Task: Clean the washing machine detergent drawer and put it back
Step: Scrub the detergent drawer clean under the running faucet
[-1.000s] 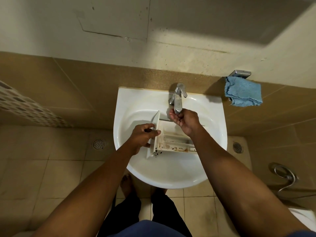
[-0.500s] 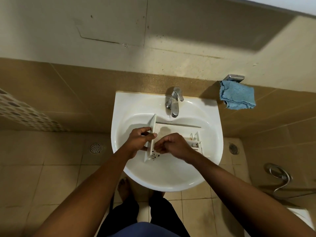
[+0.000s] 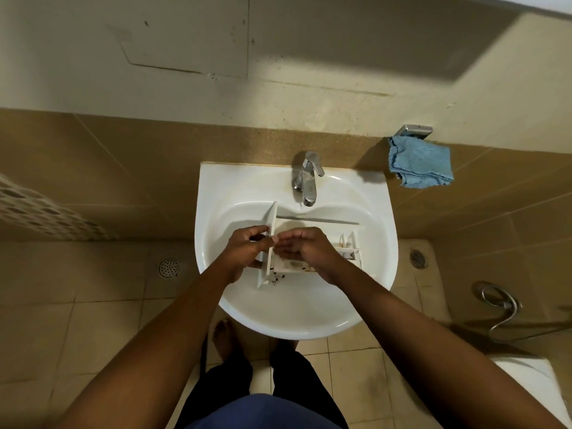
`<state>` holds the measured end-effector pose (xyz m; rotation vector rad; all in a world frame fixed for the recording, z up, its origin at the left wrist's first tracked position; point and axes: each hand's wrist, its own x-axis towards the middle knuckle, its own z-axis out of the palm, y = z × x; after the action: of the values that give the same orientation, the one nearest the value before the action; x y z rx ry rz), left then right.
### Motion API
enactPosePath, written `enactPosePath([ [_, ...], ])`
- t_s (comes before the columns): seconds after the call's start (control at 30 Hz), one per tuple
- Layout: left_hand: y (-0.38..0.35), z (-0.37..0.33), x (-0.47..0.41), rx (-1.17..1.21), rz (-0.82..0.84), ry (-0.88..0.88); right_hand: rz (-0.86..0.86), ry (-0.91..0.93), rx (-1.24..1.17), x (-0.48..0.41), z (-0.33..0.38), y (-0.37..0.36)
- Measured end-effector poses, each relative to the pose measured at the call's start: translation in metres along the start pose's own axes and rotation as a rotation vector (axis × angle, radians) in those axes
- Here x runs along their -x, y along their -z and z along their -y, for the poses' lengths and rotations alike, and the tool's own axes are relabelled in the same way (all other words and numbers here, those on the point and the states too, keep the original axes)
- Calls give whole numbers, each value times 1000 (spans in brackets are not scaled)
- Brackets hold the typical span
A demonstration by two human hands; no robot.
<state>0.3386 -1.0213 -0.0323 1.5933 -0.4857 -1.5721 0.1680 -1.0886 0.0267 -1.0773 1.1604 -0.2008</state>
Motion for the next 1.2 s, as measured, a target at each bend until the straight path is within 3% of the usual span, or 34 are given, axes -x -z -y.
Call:
enactPosePath([
  [0.1, 1, 1, -2, 3, 8, 4, -28, 37, -70, 7, -10, -7],
  [0.3, -1, 0, -4, 1, 10, 6, 77, -73, 116, 34, -11, 4],
  [0.5, 2, -2, -3, -2, 35, 22, -317, -38, -393, -47, 38, 31],
  [0.7, 5, -6, -1, -1, 58, 35, -184, -115, -780, -55, 39, 31],
  [0.93, 3, -2, -4, -9, 52, 20, 11, -183, -372, -9, 6, -2],
  [1.1, 4, -2, -6, -1, 65, 18, 128, -138, -288, 19, -4, -2],
  [1.2, 3, -3, -5, -15, 58, 14, 104, -163, -226, 4, 10, 2],
])
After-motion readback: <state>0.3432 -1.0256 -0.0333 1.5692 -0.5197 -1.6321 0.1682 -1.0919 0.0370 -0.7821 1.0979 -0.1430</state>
